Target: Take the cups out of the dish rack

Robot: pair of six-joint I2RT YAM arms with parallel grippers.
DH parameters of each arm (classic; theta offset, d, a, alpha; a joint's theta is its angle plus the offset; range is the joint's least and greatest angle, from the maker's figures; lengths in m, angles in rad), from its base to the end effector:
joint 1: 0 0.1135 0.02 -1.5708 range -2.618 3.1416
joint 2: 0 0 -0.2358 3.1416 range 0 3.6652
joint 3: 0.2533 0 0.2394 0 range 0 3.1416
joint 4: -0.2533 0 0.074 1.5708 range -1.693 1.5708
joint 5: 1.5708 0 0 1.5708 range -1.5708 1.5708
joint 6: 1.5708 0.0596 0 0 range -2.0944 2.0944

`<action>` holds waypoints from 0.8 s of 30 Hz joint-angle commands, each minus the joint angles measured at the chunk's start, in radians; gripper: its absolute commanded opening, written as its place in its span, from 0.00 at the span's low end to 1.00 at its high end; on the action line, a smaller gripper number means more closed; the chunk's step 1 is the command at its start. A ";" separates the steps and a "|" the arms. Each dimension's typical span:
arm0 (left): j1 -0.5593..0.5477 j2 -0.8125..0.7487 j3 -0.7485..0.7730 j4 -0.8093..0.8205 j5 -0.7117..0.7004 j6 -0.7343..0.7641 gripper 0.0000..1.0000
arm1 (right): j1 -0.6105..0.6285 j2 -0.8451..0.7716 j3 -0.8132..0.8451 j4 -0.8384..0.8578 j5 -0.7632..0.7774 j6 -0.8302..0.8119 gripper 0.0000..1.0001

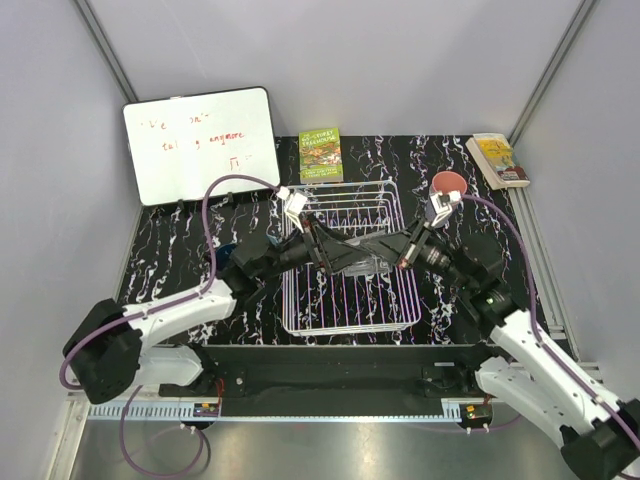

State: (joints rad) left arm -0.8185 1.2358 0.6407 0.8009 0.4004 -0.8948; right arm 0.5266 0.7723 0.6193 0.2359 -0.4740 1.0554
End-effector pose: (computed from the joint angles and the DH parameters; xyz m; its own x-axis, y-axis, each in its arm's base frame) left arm 0.1841 -0.2307 0.2823 -0.6405 -0.3669 -0.6746 0.6928 0.1030 -0.7138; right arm 0.1730 0.1320 0.3125 -0.6960 0.4909 -0.5241 -0.4765 0.2302 0.8485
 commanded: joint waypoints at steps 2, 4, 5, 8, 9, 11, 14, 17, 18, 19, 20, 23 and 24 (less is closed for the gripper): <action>0.027 -0.102 0.096 -0.279 -0.081 0.144 0.99 | 0.006 -0.155 0.092 -0.230 0.170 -0.184 0.00; 0.044 -0.120 0.108 -0.344 -0.122 0.154 0.99 | 0.006 -0.186 0.126 -0.337 0.222 -0.221 0.00; 0.051 -0.130 0.111 -0.365 -0.139 0.161 0.99 | 0.006 -0.192 0.140 -0.374 0.248 -0.233 0.00; 0.058 -0.160 0.132 -0.475 -0.245 0.189 0.99 | 0.006 -0.156 0.239 -0.625 0.462 -0.299 0.00; 0.058 -0.168 0.142 -0.541 -0.273 0.197 0.99 | 0.006 -0.131 0.310 -0.700 0.618 -0.316 0.00; 0.058 -0.164 0.175 -0.627 -0.369 0.209 0.99 | 0.006 -0.029 0.365 -0.880 0.772 -0.362 0.00; 0.058 -0.134 0.217 -0.787 -0.477 0.208 0.99 | 0.001 0.114 0.419 -1.013 1.020 -0.368 0.00; 0.058 -0.108 0.243 -0.896 -0.517 0.203 0.99 | -0.039 0.228 0.436 -1.024 1.061 -0.371 0.00; 0.058 -0.102 0.244 -0.929 -0.523 0.203 0.99 | -0.048 0.255 0.439 -1.020 1.065 -0.368 0.00; 0.058 -0.099 0.249 -0.946 -0.535 0.201 0.99 | -0.059 0.309 0.442 -1.012 1.071 -0.368 0.00; 0.058 -0.099 0.249 -0.960 -0.541 0.201 0.99 | -0.075 0.333 0.450 -1.006 1.078 -0.367 0.00; 0.058 -0.113 0.246 -0.997 -0.563 0.208 0.99 | -0.106 0.426 0.474 -0.991 1.107 -0.370 0.00; 0.058 -0.121 0.240 -0.999 -0.574 0.209 0.99 | -0.111 0.445 0.482 -0.991 1.130 -0.371 0.00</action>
State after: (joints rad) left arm -0.7620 1.1366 0.8497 -0.1345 -0.0948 -0.7067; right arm 0.4435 1.1786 1.0306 -0.7532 0.5091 0.6964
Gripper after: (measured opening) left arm 0.987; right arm 0.147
